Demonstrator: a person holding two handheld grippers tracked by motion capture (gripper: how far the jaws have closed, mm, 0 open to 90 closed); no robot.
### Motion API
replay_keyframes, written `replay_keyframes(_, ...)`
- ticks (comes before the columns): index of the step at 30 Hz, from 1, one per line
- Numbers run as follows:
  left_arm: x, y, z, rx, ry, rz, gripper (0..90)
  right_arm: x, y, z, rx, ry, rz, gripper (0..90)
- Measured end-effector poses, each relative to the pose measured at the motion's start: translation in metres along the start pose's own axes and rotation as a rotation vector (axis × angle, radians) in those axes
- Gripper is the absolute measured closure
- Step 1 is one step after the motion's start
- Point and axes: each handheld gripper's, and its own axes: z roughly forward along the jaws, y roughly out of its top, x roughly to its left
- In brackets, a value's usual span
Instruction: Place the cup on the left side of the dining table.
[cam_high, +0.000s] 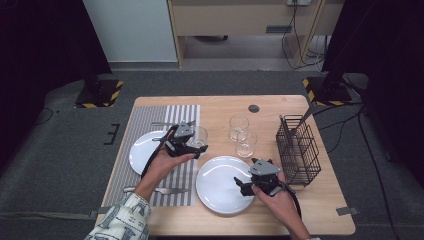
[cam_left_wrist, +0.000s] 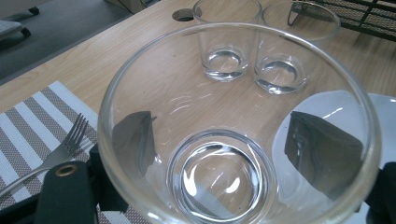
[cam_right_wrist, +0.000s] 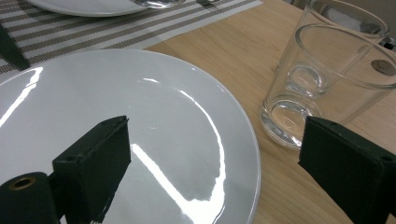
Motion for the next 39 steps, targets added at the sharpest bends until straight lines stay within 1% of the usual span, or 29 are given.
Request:
replay_keyframes(6, -0.002, -0.007, -0.007, -0.002, 0.004, -0.009, 20.5, 0.0, -0.001, 0.0, 0.0, -0.001, 0.002, 8.9)
replay_keyframes(9, -0.005, -0.015, -0.015, -0.003, 0.01, -0.016, 20.5, -0.001, 0.0, -0.001, -0.003, -0.003, 0.003, 8.9)
replay_keyframes(15, -0.008, -0.023, -0.025, -0.01, 0.014, -0.022, 20.5, 0.001, 0.0, -0.001, -0.002, -0.001, -0.003, 8.9)
replay_keyframes(18, -0.009, -0.031, -0.034, -0.011, 0.02, -0.037, 20.5, 0.002, 0.001, -0.001, -0.003, -0.002, -0.006, 8.9)
replay_keyframes(20, -0.009, -0.033, -0.036, -0.012, 0.021, -0.036, 20.5, 0.002, 0.001, -0.001, -0.005, -0.003, -0.009, 8.9)
replay_keyframes(23, -0.011, -0.041, -0.042, -0.017, 0.021, -0.046, 20.5, 0.002, 0.001, -0.002, -0.003, -0.006, -0.008, 8.9)
replay_keyframes(28, -0.014, -0.048, -0.045, -0.019, 0.016, -0.052, 20.5, 0.003, 0.001, -0.002, -0.004, -0.004, -0.009, 8.9)
replay_keyframes(29, -0.017, -0.052, -0.046, -0.014, 0.011, -0.045, 20.5, 0.003, 0.001, -0.002, -0.004, -0.005, -0.01, 8.9)
replay_keyframes(34, -0.024, -0.06, -0.046, -0.01, -0.003, -0.038, 20.5, 0.003, 0.0, -0.003, -0.002, -0.006, -0.013, 8.9)
replay_keyframes(39, -0.029, -0.067, -0.045, -0.002, -0.013, -0.034, 20.5, 0.002, 0.0, -0.003, 0.0, -0.006, -0.012, 8.9)
